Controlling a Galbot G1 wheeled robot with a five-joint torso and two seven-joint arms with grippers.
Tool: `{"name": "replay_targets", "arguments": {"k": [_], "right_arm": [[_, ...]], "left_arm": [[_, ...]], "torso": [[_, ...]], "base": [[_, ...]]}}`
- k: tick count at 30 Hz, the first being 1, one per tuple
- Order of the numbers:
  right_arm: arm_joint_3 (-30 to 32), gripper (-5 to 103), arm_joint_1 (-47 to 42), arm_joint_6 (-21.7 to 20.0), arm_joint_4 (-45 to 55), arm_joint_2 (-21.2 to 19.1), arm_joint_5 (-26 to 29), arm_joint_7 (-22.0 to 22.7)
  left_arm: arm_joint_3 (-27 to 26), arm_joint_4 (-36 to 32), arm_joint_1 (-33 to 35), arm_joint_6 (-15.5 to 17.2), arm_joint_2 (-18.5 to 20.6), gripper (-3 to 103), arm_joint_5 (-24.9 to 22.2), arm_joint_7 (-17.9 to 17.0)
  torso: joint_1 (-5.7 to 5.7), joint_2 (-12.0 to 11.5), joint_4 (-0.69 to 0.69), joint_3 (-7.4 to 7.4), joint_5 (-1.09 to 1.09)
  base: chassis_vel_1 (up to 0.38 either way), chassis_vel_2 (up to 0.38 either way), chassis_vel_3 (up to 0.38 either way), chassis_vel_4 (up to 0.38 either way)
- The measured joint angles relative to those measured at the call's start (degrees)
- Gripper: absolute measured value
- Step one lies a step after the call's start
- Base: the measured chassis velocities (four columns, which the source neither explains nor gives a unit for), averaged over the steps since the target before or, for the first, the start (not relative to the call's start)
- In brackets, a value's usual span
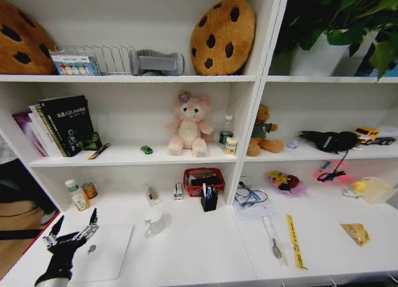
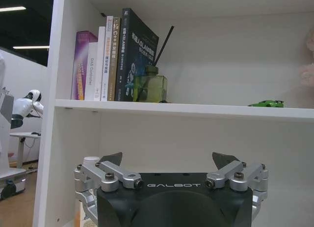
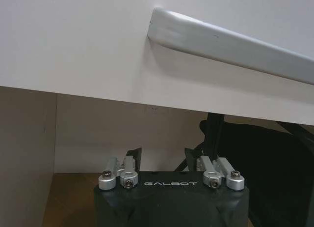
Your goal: Organize the objects on the table.
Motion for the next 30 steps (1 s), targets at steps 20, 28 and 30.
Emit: {"name": "replay_targets", "arguments": {"k": [20, 28, 30], "right_arm": [[1.8, 100, -20.7, 13.7, 9.3, 2.2, -16.7, 1.8], [3.3, 100, -34.9, 15.8, 29.9, 4.0, -21.2, 7.1], [3.4, 100, -36.1, 15.4, 33.0, 4.1, -21.0, 7.0]], "left_arm": [[0.0, 0.0, 0.0, 0.0, 0.0, 100, 0.0, 0.0], [0.0, 0.0, 0.0, 0.0, 0.0, 100, 0.0, 0.0], [0.0, 0.0, 0.0, 0.0, 0.0, 100, 0.0, 0.0]], "torso": [[0.00, 0.0, -0.02, -0.02, -0.01], [0.00, 0.0, 0.00, -0.01, -0.01], [0.00, 0.0, 0.00, -0.01, -0.01]], "base": [[0.000, 0.000, 0.000, 0.000], [0.000, 0.000, 0.000, 0.000], [0.000, 0.000, 0.000, 0.000]]}}
